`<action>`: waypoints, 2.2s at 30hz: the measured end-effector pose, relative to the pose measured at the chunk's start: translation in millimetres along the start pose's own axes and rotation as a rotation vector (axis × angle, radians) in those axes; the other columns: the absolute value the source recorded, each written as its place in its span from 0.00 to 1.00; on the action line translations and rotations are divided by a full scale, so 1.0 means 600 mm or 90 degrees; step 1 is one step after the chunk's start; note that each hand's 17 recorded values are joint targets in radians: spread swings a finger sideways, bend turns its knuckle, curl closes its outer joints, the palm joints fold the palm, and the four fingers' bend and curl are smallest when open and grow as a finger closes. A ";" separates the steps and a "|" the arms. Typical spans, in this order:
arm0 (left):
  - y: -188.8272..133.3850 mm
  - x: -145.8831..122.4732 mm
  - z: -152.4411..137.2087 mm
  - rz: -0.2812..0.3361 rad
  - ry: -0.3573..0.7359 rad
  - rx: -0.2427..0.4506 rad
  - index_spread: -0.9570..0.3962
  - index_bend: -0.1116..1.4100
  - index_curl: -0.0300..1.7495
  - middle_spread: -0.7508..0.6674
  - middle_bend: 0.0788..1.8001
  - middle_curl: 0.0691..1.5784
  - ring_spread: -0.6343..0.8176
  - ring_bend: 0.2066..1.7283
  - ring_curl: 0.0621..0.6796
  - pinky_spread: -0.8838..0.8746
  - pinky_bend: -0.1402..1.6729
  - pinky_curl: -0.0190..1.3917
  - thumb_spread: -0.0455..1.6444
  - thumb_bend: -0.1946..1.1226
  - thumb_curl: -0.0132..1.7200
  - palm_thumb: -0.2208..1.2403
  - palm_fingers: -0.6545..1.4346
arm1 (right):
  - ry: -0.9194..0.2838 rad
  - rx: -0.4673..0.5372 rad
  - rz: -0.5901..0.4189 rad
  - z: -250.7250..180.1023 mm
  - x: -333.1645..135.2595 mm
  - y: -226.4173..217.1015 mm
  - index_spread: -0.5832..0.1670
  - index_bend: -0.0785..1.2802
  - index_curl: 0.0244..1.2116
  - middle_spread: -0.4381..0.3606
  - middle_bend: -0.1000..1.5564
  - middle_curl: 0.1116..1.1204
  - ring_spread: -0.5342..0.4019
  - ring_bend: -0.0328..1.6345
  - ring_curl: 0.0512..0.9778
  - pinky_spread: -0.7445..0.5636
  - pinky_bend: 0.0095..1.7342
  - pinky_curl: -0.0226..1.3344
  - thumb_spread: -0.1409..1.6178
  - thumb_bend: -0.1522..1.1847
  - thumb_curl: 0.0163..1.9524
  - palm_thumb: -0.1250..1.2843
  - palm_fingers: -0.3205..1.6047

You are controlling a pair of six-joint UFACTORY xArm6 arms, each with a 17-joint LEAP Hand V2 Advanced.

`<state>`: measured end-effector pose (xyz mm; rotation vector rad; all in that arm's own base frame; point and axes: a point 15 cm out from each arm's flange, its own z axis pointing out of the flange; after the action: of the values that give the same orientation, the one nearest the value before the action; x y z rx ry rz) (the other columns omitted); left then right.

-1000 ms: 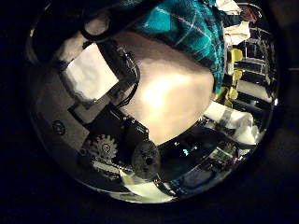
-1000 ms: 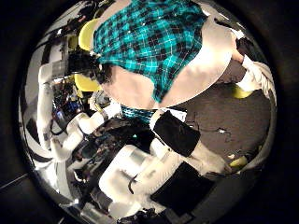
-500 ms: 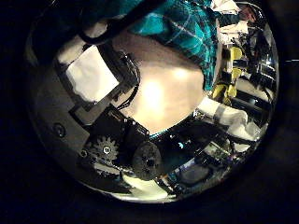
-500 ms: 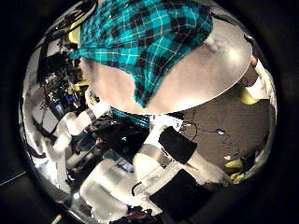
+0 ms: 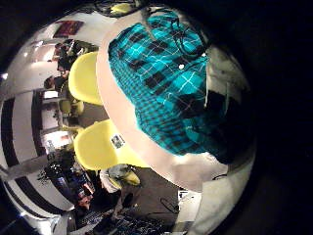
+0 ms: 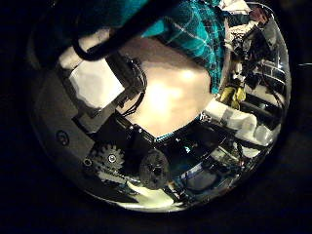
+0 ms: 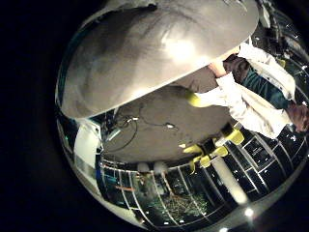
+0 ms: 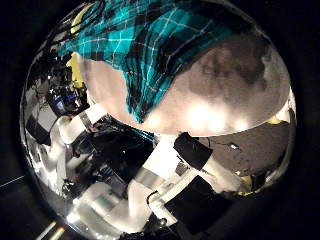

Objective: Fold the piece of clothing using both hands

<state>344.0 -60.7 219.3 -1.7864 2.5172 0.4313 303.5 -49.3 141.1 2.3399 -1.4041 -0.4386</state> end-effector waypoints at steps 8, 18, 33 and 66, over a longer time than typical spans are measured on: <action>0.009 -0.008 -0.010 0.001 0.002 -0.001 0.21 0.24 0.83 0.08 0.45 0.71 0.11 0.74 0.74 0.11 0.64 0.50 0.69 0.14 0.35 0.71 0.75 | 0.025 0.044 0.021 -0.015 0.000 -0.035 0.24 0.23 0.27 0.22 0.40 0.39 0.26 0.56 0.32 0.32 0.43 0.20 0.65 0.13 0.21 0.71 0.68; 0.028 -0.027 -0.027 0.000 0.012 0.008 0.23 0.22 0.86 0.07 0.44 0.73 0.11 0.73 0.74 0.11 0.63 0.50 0.69 0.14 0.36 0.71 0.76 | 0.069 0.182 0.079 -0.070 0.036 -0.020 0.17 0.70 0.59 0.15 0.66 0.70 0.24 0.76 0.57 0.33 0.68 0.39 0.71 0.12 0.24 0.81 0.74; 0.077 -0.034 -0.044 0.028 0.053 -0.011 0.27 0.20 0.89 0.06 0.41 0.74 0.10 0.71 0.73 0.10 0.62 0.50 0.69 0.14 0.37 0.71 0.77 | 0.081 0.212 0.091 -0.146 0.010 0.057 0.26 0.85 0.79 0.19 0.79 0.88 0.28 0.87 0.75 0.39 0.79 0.58 0.77 0.11 0.29 0.82 0.64; 0.060 -0.122 -0.174 0.017 0.077 -0.026 0.36 0.19 0.92 0.05 0.39 0.75 0.10 0.69 0.74 0.10 0.61 0.50 0.70 0.14 0.36 0.70 0.78 | 0.080 0.356 0.092 -0.442 0.010 0.030 0.32 0.85 0.87 0.26 0.82 0.89 0.31 0.88 0.79 0.42 0.75 0.75 0.77 0.11 0.36 0.83 0.65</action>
<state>350.1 -7.0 340.3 -1.8492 2.6329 0.3899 410.8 -21.0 382.9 2.5937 -1.7926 0.1676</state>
